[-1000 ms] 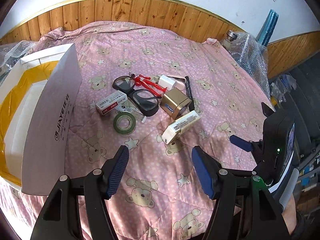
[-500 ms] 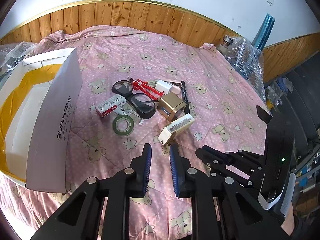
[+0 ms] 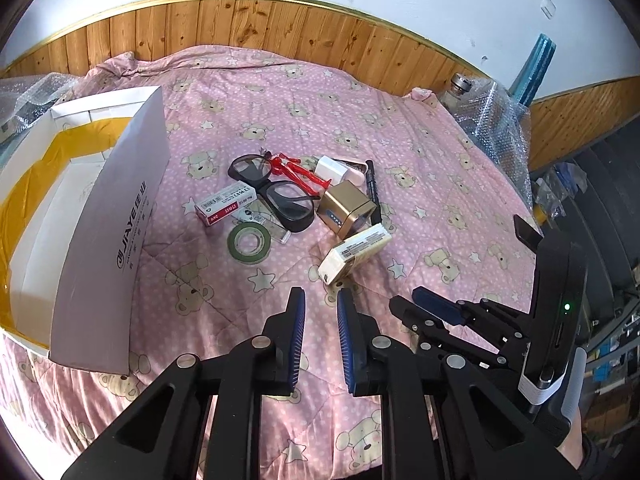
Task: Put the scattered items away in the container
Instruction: 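Move both grippers open toward the beige tissue pack and gold box, then close the left gripper on the beige tissue pack while the right gripper grasps the gold box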
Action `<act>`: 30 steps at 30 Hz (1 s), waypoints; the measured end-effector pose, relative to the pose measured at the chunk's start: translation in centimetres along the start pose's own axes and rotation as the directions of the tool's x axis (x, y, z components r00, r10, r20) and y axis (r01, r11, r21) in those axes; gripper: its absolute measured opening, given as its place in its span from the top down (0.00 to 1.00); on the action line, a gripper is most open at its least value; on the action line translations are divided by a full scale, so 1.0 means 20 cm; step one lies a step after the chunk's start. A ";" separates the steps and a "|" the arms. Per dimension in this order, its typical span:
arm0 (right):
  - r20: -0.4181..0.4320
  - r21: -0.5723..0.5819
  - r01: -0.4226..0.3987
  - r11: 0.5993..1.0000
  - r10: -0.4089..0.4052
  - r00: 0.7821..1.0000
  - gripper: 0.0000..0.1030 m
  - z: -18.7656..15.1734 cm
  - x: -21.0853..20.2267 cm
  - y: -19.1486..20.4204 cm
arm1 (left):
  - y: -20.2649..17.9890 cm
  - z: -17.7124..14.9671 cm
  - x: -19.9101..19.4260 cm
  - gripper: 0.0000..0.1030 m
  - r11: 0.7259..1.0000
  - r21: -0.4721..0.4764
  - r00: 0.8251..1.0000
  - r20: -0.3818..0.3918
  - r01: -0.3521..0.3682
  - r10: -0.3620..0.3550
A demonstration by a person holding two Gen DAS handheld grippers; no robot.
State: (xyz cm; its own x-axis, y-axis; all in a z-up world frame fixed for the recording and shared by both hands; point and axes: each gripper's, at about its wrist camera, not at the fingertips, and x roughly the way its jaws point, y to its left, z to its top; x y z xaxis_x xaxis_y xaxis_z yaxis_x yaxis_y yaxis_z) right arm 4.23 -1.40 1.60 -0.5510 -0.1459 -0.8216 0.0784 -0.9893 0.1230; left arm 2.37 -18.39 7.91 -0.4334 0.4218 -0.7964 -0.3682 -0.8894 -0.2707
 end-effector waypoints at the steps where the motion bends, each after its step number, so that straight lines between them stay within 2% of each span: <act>1: -0.001 0.004 0.000 1.000 0.000 1.000 0.61 0.00 0.00 -0.01 | 0.00 0.00 0.00 0.83 1.000 0.001 1.000 0.000 -0.002 0.002; 5: -0.005 0.016 -0.014 1.000 0.014 1.000 0.59 0.02 0.01 -0.02 | -0.01 0.01 0.01 0.80 1.000 0.001 1.000 -0.006 -0.012 0.012; 9: -0.008 0.023 -0.027 0.999 0.027 1.000 0.57 0.03 0.03 -0.03 | -0.01 0.01 0.03 0.64 1.000 0.000 1.000 -0.007 -0.026 0.026; 12: -0.013 0.022 -0.036 0.999 0.036 0.999 0.55 0.04 0.05 -0.04 | -0.01 0.02 0.04 0.58 0.999 -0.001 0.999 -0.006 -0.035 0.035; 15: -0.026 0.029 -0.046 0.999 0.047 0.999 0.55 0.05 0.08 -0.05 | -0.02 0.03 0.06 0.57 0.999 0.000 0.999 -0.014 -0.035 0.035; 18: -0.035 0.033 -0.055 0.998 0.056 0.998 0.55 0.07 0.11 -0.07 | -0.02 0.05 0.08 0.48 0.999 -0.002 0.999 -0.019 -0.038 0.038; 28: -0.035 0.091 -0.078 0.993 0.082 0.996 0.54 0.18 0.16 -0.21 | -0.01 0.12 0.25 0.47 0.999 -0.005 0.997 -0.072 -0.037 0.037; 30: -0.033 0.106 -0.079 0.991 0.083 0.996 0.54 0.20 0.17 -0.25 | -0.01 0.13 0.31 0.46 1.000 -0.008 0.996 -0.082 -0.019 0.018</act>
State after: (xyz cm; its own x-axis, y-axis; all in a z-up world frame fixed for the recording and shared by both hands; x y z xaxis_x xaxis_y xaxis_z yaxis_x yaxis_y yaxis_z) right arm -1.46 2.97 0.43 -0.5152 -0.2276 -0.8263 0.0330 -0.9687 0.2462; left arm -2.37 -15.25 4.49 -0.3708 0.3899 -0.8429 -0.3533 -0.8986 -0.2602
